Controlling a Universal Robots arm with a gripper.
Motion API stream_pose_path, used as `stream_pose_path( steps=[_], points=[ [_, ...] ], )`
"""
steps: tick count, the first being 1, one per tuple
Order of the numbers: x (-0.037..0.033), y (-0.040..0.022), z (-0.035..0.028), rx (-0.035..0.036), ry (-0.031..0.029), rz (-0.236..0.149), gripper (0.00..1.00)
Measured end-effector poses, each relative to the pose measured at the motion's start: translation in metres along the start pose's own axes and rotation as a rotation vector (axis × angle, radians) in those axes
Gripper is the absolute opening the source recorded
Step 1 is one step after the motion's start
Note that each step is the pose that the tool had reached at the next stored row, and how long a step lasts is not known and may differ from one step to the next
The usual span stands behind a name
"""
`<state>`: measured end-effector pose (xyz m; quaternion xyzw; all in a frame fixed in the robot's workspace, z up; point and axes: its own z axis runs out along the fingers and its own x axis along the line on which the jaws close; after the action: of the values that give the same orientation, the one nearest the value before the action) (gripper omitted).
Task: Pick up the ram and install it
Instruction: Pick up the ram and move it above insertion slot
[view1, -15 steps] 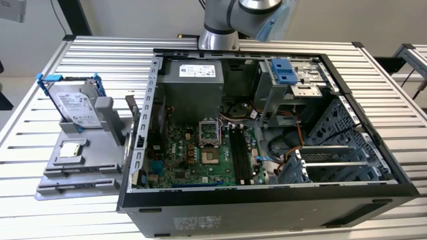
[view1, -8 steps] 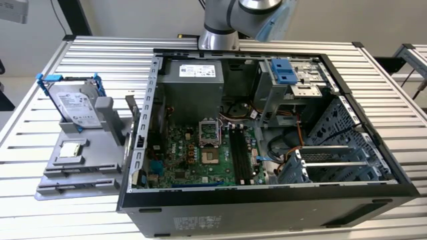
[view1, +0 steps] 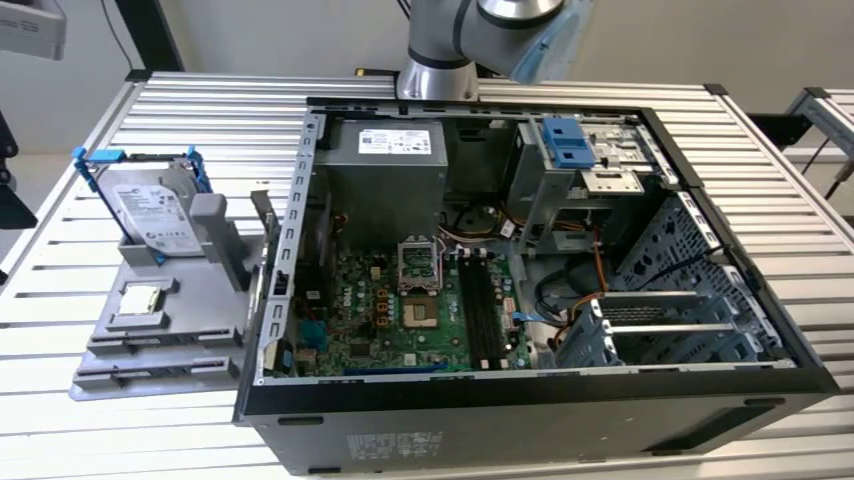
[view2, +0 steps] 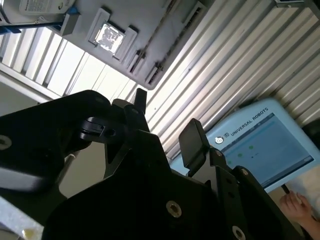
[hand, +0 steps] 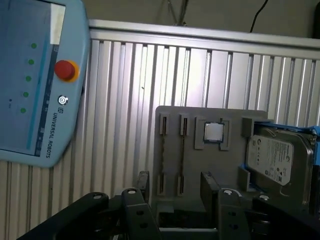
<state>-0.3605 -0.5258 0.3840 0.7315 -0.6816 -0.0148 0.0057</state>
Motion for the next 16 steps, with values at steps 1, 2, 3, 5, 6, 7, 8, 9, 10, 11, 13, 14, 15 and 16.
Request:
stream_pose_path(
  steps=[1,2,3,5,6,7,8,9,10,11,13,14,15,16],
  points=[
    [0.0,0.0,0.001,-0.0001,0.0,0.0,1.0],
    [-0.0001,-0.0001,0.0023,0.0,0.0,0.0,1.0],
    [-0.0001,-0.0001,0.0035,0.0001,-0.0001,0.0,1.0],
    [-0.0002,-0.0002,0.0062,0.0001,0.0,0.0,1.0],
    [-0.0004,-0.0003,0.0077,0.0003,-0.0001,0.0,1.0],
    [-0.0005,-0.0003,0.0091,0.0005,-0.0003,0.0,1.0],
    [-0.0007,-0.0004,0.0105,0.0014,-0.0024,0.0,1.0],
    [-0.0008,-0.0003,0.0113,0.002,-0.0067,0.0,1.0],
    [-0.0009,-0.0003,0.0119,0.003,-0.0119,0.0,1.0],
    [-0.0011,-0.0004,0.0129,0.0043,-0.0174,-0.001,1.0],
    [-0.0013,-0.0005,0.0149,0.0059,-0.0238,-0.001,1.0],
    [-0.0016,-0.0006,0.0157,0.0057,-0.0232,-0.001,1.0],
    [-0.0018,-0.0006,0.0167,0.0054,-0.0201,0.0,1.0],
    [-0.002,-0.0007,0.0176,0.0051,-0.016,0.0,1.0]
  ],
)
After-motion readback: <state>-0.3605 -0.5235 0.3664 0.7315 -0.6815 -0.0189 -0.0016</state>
